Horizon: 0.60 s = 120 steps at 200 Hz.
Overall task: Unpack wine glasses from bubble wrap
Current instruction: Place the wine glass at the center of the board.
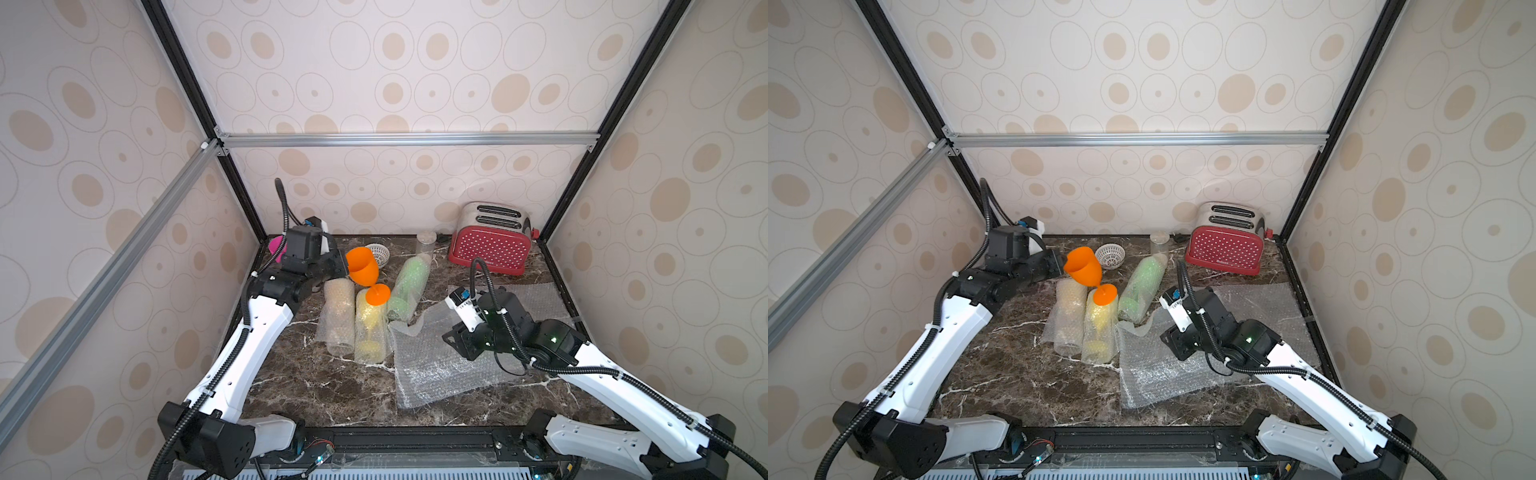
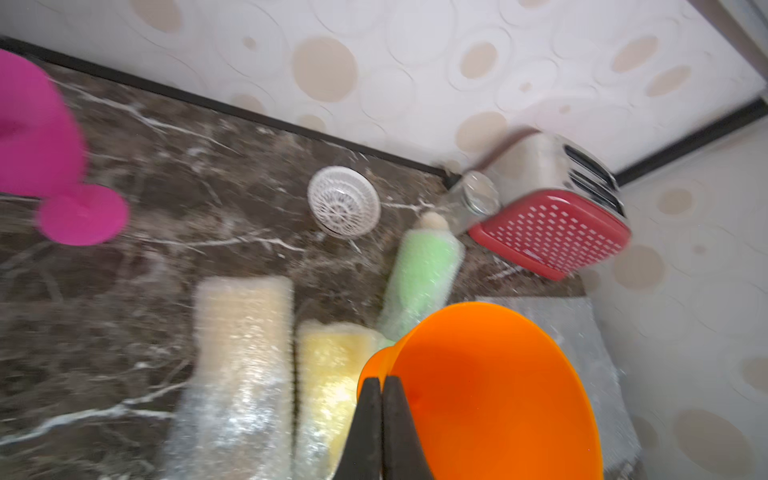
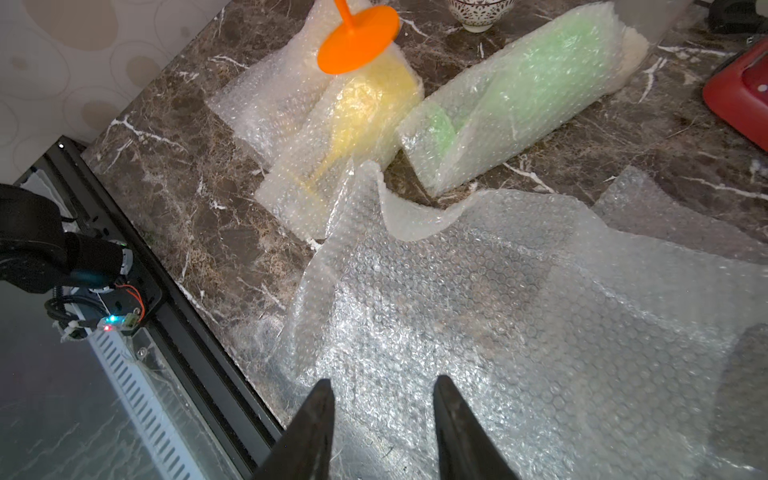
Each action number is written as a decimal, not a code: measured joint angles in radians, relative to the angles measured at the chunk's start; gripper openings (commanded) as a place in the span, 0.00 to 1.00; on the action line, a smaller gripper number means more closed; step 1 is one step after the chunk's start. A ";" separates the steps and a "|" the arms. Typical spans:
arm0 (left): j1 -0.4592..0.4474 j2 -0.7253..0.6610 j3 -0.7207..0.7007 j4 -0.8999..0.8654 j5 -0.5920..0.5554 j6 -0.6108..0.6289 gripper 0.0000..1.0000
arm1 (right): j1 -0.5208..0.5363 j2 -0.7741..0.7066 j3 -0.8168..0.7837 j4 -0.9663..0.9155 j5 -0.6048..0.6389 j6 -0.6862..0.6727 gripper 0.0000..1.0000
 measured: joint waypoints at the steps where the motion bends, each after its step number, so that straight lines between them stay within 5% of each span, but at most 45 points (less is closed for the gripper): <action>1: 0.006 0.000 0.003 -0.003 -0.001 0.003 0.00 | -0.002 0.000 0.000 0.000 -0.001 0.001 0.40; 54: 0.241 0.000 0.051 -0.077 -0.162 0.087 0.00 | -0.077 0.068 -0.009 0.029 -0.074 0.045 0.39; 120: 0.425 0.070 0.022 -0.026 -0.260 0.167 0.00 | -0.164 0.080 -0.012 0.034 -0.148 0.074 0.39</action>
